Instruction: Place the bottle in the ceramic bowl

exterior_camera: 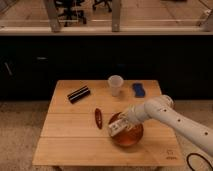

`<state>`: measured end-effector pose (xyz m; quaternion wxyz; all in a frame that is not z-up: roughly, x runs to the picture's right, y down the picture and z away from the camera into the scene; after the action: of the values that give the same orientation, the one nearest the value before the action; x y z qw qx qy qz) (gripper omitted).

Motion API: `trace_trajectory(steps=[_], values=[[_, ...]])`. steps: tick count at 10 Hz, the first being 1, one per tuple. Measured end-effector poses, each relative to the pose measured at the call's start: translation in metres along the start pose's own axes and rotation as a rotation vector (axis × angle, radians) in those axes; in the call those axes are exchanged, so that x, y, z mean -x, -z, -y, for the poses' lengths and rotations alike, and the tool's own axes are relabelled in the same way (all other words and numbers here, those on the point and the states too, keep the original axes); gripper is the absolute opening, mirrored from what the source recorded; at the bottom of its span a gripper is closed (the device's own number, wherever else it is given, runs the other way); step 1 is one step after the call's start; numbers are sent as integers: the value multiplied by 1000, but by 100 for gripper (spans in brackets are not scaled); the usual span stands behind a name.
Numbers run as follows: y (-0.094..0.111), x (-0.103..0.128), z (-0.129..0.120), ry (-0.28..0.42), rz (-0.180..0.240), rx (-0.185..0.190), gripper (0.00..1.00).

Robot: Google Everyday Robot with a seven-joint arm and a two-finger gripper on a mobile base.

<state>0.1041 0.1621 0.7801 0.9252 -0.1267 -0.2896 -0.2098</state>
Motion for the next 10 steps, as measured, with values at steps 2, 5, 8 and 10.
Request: trace_trajectory(steps=[2, 5, 8, 10], values=[[-1, -1, -1, -5, 0, 14, 29], [0, -1, -3, -8, -11, 21, 59], [3, 1, -4, -6, -28, 10, 80], [6, 4, -3, 1, -28, -3, 80]])
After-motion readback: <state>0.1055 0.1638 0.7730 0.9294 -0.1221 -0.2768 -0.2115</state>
